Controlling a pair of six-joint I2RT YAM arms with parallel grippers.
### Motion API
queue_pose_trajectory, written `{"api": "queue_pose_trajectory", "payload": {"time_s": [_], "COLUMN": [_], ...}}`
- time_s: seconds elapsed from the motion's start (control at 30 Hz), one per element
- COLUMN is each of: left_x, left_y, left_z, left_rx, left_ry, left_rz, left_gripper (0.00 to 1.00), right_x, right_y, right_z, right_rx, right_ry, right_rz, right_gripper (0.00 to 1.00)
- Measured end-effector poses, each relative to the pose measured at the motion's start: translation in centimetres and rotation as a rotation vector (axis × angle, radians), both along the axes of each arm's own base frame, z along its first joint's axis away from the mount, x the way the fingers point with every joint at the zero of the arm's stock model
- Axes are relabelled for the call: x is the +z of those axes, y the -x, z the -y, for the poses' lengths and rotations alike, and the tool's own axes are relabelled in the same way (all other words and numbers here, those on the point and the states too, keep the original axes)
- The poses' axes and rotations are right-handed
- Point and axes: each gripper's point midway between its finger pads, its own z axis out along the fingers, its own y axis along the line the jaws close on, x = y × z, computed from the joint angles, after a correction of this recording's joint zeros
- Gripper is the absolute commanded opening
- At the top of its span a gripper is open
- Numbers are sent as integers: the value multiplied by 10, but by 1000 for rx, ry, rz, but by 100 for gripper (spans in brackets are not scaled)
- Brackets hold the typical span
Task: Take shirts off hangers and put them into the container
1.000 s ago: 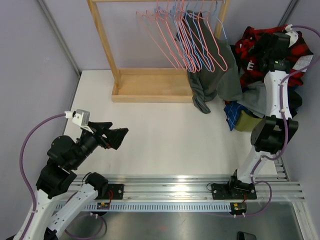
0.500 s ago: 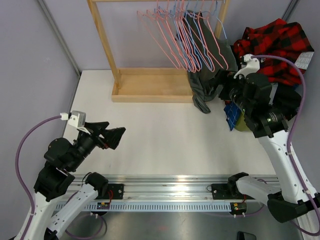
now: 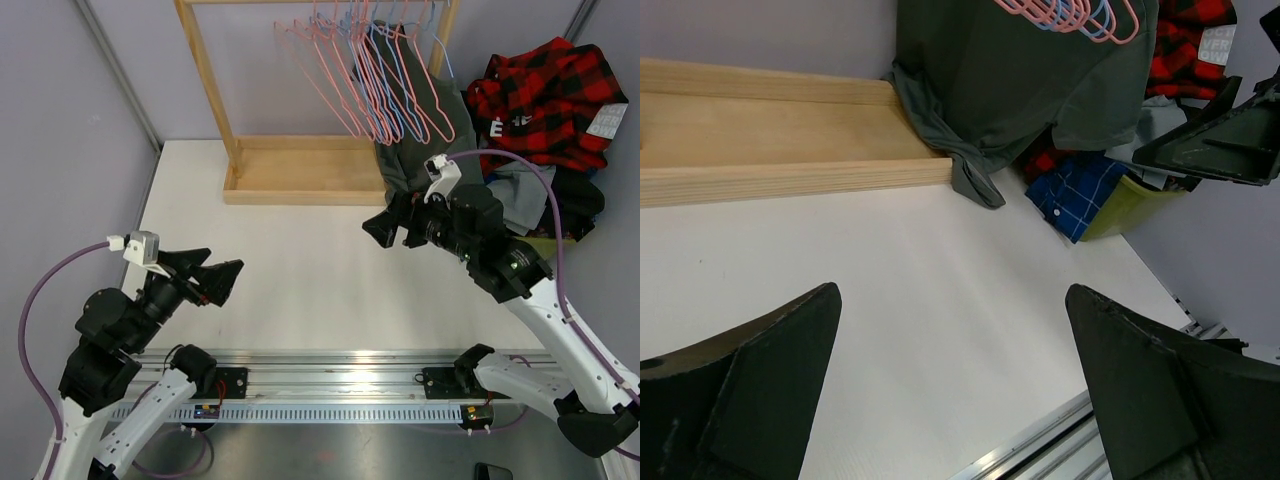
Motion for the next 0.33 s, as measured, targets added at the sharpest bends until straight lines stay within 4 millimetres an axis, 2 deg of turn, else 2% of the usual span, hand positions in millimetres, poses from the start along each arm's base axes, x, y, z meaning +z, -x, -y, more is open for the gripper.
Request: {"api": "queue_pose_trajectory", "payload": {"time_s": [0.13, 0.33], "left_x": [-2, -5], "left_y": [0, -5], "left_z": [-2, -5], "left_rx": [10, 38], "left_ry": [-6, -14], "left_rz": [-11, -27], "left_gripper": [99, 99], "right_x": [-7, 8], "right_y": [4, 4], "right_z": [-6, -15], "right_rx": [32, 73], "right_ry": [-11, -55], "right_rz": [-18, 32], "right_gripper": [99, 99]}}
